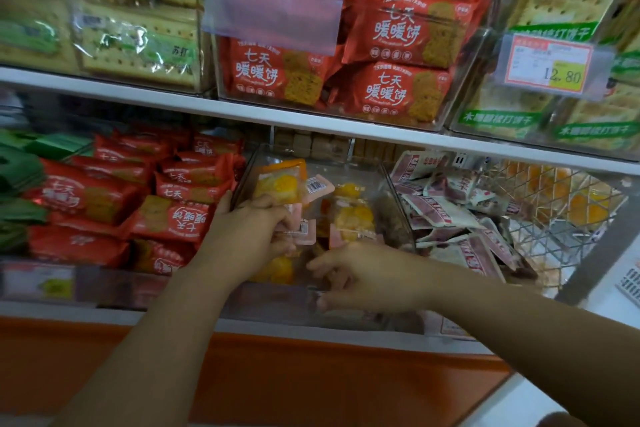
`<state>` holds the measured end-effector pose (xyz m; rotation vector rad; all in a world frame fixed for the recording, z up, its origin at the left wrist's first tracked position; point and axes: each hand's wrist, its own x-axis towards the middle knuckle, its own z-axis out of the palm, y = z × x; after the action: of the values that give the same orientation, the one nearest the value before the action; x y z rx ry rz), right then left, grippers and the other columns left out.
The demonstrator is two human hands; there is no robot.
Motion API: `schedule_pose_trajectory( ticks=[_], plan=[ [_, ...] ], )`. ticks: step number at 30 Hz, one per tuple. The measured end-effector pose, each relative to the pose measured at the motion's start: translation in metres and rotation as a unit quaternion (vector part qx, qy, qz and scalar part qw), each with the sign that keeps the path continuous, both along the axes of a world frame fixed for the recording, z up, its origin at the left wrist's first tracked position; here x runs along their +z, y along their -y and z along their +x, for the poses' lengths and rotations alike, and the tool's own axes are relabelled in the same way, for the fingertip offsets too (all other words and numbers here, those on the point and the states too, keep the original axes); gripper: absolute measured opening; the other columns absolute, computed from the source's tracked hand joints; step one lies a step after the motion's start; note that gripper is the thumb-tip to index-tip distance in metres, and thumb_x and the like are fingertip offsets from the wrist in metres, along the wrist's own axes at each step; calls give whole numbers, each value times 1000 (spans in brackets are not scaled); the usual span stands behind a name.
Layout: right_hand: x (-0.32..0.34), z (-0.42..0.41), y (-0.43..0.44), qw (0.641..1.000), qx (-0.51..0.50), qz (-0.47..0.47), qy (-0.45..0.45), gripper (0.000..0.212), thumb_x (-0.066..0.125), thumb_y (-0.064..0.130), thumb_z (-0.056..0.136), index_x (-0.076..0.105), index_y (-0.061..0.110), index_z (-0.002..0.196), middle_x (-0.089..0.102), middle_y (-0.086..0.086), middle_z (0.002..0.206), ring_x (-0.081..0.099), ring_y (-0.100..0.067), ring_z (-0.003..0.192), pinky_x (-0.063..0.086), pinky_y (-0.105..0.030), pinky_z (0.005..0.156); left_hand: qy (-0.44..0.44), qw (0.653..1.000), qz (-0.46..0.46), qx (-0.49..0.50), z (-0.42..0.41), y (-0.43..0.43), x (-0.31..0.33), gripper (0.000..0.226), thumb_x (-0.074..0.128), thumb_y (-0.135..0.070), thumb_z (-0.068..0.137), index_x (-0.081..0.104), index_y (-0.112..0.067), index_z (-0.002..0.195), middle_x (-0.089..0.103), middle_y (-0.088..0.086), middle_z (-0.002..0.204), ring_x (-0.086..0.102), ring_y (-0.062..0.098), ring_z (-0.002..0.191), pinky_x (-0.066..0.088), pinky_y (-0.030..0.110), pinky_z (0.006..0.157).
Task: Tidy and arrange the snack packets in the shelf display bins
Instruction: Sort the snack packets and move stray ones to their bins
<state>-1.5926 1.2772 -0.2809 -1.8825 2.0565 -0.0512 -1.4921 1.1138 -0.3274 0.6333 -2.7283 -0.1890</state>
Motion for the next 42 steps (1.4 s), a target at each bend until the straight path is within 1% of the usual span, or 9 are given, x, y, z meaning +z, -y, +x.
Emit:
schedule_pose_trajectory(
  ticks=[5,9,12,16,20,28,33,37,42],
  plan=[
    [-6,7,11,992,-18,46,-114,27,58,33,88,52,14,107,41,6,75,44,-17,74,34,-28,57,-13,1000,7,-7,1,1,-1,28,63,-45,83,58,-38,110,46,-16,129,44,10,122,-2,45,114],
    [-21,-2,15,986,-43,141,-83,51,67,38,83,47,15,124,56,-5,114,55,-23,95,49,-35,74,-12,1000,13,-11,2,0,0,28,61,-46,84,58,-38,111,46,-16,129,44,11,123,-3,45,114],
    [-32,-14,19,977,-66,193,-58,84,68,43,81,21,16,145,35,-5,146,47,-25,120,45,-37,94,-9,1000,15,-12,2,0,1,29,61,-46,84,58,-38,112,45,-16,129,43,11,124,-2,46,115],
    [-32,-26,19,962,-90,259,22,84,63,44,84,17,16,148,31,2,148,43,-23,127,43,-32,96,-11,1000,22,-15,2,0,2,28,61,-45,84,58,-38,112,45,-16,129,43,10,123,-3,44,115],
    [-17,-30,13,971,-83,213,76,55,61,37,88,42,8,131,51,-2,95,51,-12,76,44,-22,64,-7,999,28,-18,2,0,3,29,62,-44,84,57,-38,112,45,-17,129,43,10,123,-2,45,115],
    [22,-29,-31,993,-93,-62,44,22,57,32,91,55,20,110,63,-2,98,59,-15,83,49,-32,75,26,999,35,-10,1,-8,8,30,65,-42,83,57,-40,112,44,-16,131,41,12,126,-2,55,114],
    [20,-39,-72,910,-282,-266,147,18,61,32,87,54,31,104,68,11,88,66,1,70,49,-14,54,86,994,73,-14,-1,-23,16,38,68,-46,78,54,-43,114,37,-15,140,37,16,131,-7,58,112],
    [15,-69,-105,795,-413,-362,258,21,61,28,87,59,17,105,73,-2,84,71,-16,69,56,-34,61,117,985,126,-25,-4,-35,23,51,69,-52,76,50,-42,123,39,-11,139,37,18,130,-3,60,113],
    [17,-108,-115,714,-458,-435,302,33,54,8,93,48,23,121,65,-1,85,63,-2,51,45,-13,43,41,988,137,-49,-27,-50,32,36,62,-51,83,54,-41,116,51,-11,124,46,14,119,20,49,113]
  ],
)
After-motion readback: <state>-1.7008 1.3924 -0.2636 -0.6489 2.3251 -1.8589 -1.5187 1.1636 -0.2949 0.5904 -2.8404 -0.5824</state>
